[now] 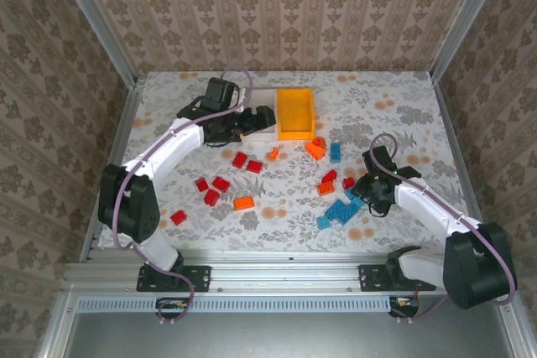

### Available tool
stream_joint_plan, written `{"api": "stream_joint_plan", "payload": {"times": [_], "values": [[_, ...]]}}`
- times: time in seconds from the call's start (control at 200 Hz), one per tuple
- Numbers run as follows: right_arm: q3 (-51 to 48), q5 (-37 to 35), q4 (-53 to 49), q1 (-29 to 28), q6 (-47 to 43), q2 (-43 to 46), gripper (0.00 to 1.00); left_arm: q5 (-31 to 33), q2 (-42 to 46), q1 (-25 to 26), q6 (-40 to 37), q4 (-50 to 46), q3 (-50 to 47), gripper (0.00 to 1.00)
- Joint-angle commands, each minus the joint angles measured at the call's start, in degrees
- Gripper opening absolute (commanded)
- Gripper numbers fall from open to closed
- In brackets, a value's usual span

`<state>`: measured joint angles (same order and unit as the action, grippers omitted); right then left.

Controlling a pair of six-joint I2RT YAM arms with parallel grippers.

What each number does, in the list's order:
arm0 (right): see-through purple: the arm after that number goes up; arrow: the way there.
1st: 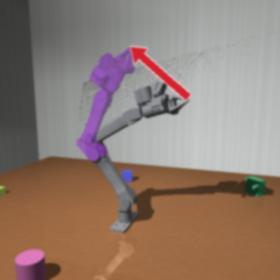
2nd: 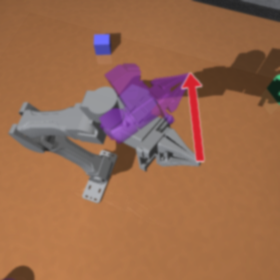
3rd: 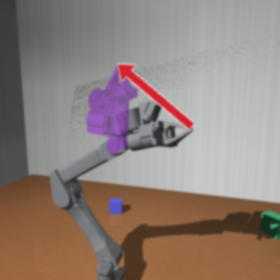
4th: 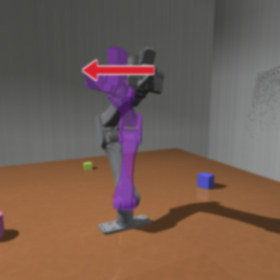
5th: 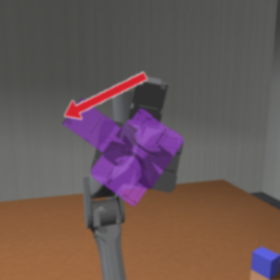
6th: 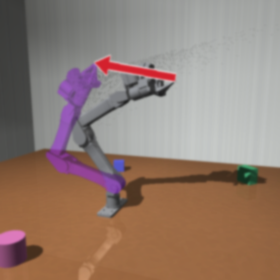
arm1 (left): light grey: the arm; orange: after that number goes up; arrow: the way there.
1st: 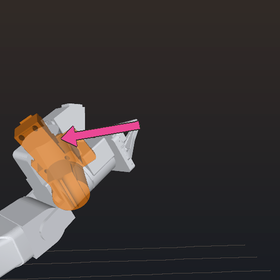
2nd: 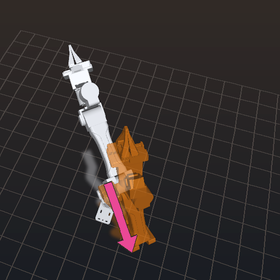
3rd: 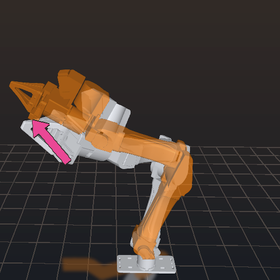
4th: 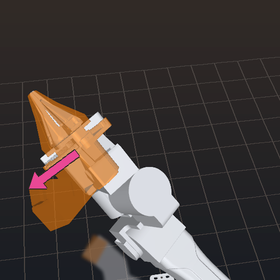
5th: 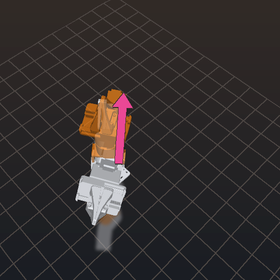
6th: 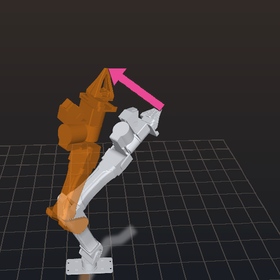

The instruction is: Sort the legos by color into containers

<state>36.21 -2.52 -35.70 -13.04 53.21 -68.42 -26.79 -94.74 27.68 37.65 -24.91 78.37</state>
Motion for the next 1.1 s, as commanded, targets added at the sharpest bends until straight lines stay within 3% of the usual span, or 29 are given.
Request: {"api": "stream_joint_plan", "payload": {"times": [0.0, 0.23, 0.92, 1.095], "values": [[-1.12, -0.27, 1.95, 0.11, 1.18, -0.28, 0.52, 0.4, 2.35, -0.02, -1.26, -0.41, -0.76, 0.9], [-3.95, 0.6, 6.61, 1.63, 1.5, 1.01, 0.42, 1.33, 2.59, -0.09, -1.09, -0.91, -0.84, 0.91], [-1.21, -3.18, -2.14, 1.7, -4.52, 7.53, 0.21, 1.83, 4.02, -1.23, -1.53, -1.21, -0.59, 0.92], [4.89, -4.64, -4.77, 1.0, -9.02, 9.59, 0.19, 1.13, 4.38, -6.07, -1.11, -0.81, -0.65, 0.93]]}}
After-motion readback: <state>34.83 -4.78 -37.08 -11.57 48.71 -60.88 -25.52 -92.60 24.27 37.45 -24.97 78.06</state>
